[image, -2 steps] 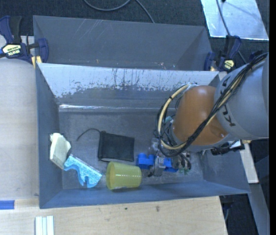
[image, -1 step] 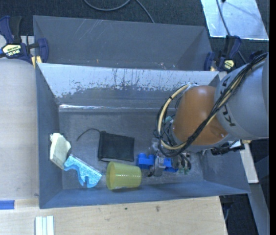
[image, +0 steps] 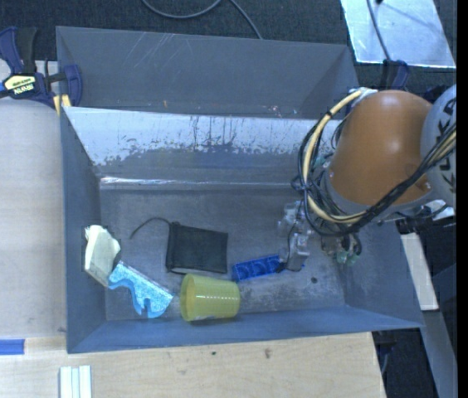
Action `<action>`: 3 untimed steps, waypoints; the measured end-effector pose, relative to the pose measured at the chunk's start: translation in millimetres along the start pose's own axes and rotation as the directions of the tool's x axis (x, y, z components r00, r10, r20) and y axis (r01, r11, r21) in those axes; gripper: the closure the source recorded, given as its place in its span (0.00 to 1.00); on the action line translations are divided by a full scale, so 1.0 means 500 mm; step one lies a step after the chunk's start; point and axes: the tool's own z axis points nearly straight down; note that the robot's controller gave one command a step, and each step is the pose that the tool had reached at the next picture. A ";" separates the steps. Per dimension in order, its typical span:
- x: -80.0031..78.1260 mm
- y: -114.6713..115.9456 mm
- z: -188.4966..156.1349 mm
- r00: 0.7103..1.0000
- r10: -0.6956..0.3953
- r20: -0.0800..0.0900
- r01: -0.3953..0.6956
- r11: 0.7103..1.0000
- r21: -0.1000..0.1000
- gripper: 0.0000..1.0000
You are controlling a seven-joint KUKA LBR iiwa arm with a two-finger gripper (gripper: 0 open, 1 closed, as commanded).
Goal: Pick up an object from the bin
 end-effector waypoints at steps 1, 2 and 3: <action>0.000 0.000 0.000 1.000 -0.001 0.000 0.001 1.000 0.000 0.00; 0.000 0.000 0.000 1.000 -0.001 0.000 0.001 1.000 0.000 0.00; -0.003 -0.008 0.085 0.999 -0.047 0.008 0.047 0.999 -0.001 0.00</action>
Offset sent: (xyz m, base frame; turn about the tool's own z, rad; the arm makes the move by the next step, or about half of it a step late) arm 0.0000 0.0000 0.0000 0.0000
